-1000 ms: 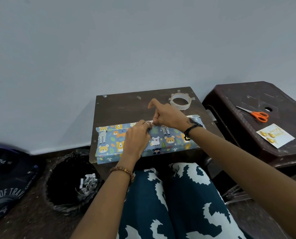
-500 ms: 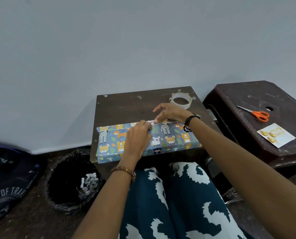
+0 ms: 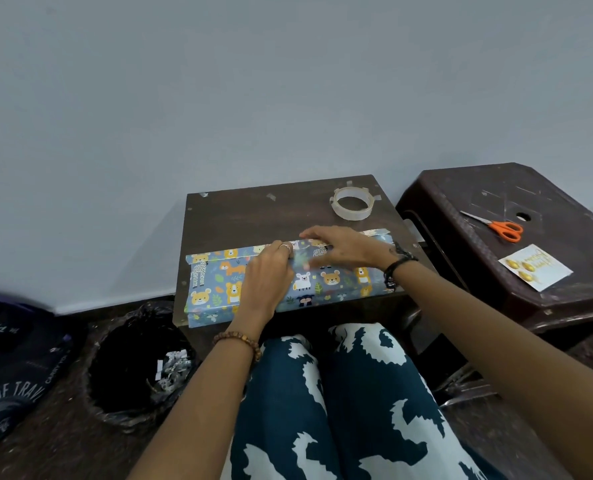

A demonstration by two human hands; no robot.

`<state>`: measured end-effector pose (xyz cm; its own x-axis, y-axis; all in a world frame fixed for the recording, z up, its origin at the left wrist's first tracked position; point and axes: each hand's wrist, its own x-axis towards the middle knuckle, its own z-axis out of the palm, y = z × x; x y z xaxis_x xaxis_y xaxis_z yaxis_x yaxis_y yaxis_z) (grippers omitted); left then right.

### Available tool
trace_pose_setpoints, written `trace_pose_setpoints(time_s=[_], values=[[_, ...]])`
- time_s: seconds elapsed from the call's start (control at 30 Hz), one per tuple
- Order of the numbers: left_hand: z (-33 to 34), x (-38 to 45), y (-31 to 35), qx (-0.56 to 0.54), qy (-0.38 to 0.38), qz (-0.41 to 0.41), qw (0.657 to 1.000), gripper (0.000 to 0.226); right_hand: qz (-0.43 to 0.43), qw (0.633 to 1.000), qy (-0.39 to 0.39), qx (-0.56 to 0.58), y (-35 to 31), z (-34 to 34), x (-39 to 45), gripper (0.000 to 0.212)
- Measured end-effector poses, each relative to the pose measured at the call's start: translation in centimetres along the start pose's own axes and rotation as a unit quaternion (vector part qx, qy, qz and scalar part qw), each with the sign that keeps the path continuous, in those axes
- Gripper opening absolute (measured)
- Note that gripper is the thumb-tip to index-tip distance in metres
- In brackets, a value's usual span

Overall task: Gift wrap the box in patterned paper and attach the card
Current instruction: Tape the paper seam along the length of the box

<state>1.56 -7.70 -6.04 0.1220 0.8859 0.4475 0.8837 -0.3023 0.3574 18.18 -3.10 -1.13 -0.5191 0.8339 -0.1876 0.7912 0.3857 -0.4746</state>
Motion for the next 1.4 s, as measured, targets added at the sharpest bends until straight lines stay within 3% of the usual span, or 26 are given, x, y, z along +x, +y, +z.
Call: trace_pose_setpoints(time_s=[0.1,0.27,0.33,0.4,0.47,0.53,0.6,0.7,0.8,0.9,0.97,1.03,1.1,1.23,1.3,1.4], values=[[-0.3,0.1,0.2,-0.001,-0.015,-0.019,1.000,0.017,-0.009,0.989,-0.094,-0.110,0.0,0.0,-1.2,0.100],[-0.4,-0.2,0.0,0.033,-0.043,0.018,0.998,0.035,-0.017,0.979,-0.041,-0.197,-0.9,0.3,-1.1,0.104],[-0.6,-1.2,0.0,0.023,-0.007,0.009,1.000,0.045,-0.014,0.976,-0.015,-0.216,-1.2,0.5,-1.2,0.107],[-1.3,-2.4,0.8,-0.046,0.045,-0.060,0.996,0.049,-0.002,0.977,0.015,-0.214,-1.0,0.5,-1.4,0.106],[-1.6,-3.5,1.8,-0.139,0.100,-0.171,0.970,0.052,0.029,0.984,0.033,-0.174,-0.6,0.1,-1.6,0.104],[-2.0,-4.0,3.0,-0.234,0.136,-0.290,0.918,0.059,0.063,0.991,0.045,-0.111,-0.4,-0.2,-1.6,0.101],[-2.2,-3.8,3.9,-0.372,0.132,-0.372,0.840,0.066,0.085,0.993,0.066,-0.055,-0.7,-0.4,-1.2,0.100],[-2.1,-2.8,4.6,-0.567,0.083,-0.383,0.725,0.066,0.109,0.989,0.096,0.002,-2.3,-0.8,-0.6,0.098],[-1.9,-1.6,4.7,-0.675,0.029,-0.402,0.618,0.056,0.154,0.978,0.125,-0.055,-5.1,-0.7,0.0,0.101],[-1.7,-0.6,3.9,-0.712,0.111,-0.424,0.549,0.056,0.162,0.977,0.132,-0.050,-7.0,-0.5,0.2,0.099],[-1.8,-0.2,2.6,-0.698,0.143,-0.426,0.557,0.061,0.130,0.986,0.096,0.043,-7.1,-0.9,-0.1,0.094],[-1.9,-0.1,1.1,-0.680,0.127,-0.412,0.593,0.063,0.116,0.972,0.068,0.191,-6.8,-1.8,-1.0,0.077],[-2.3,-0.1,0.1,-0.680,0.109,-0.387,0.613,0.063,0.124,0.934,0.041,0.334,-6.2,-2.4,-1.9,0.054],[-3.0,0.4,-0.1,-0.711,0.112,-0.365,0.590,0.062,0.120,0.824,-0.077,0.548,-3.6,-1.2,-3.0,0.026],[-2.7,0.7,-0.4,-0.714,0.120,-0.368,0.583,0.068,0.109,0.758,-0.105,0.634,-2.8,-0.1,-3.6,0.022],[-2.4,1.0,-0.8,-0.694,0.124,-0.380,0.598,0.065,0.103,0.735,-0.100,0.663,-1.9,1.2,-4.2,0.027]])
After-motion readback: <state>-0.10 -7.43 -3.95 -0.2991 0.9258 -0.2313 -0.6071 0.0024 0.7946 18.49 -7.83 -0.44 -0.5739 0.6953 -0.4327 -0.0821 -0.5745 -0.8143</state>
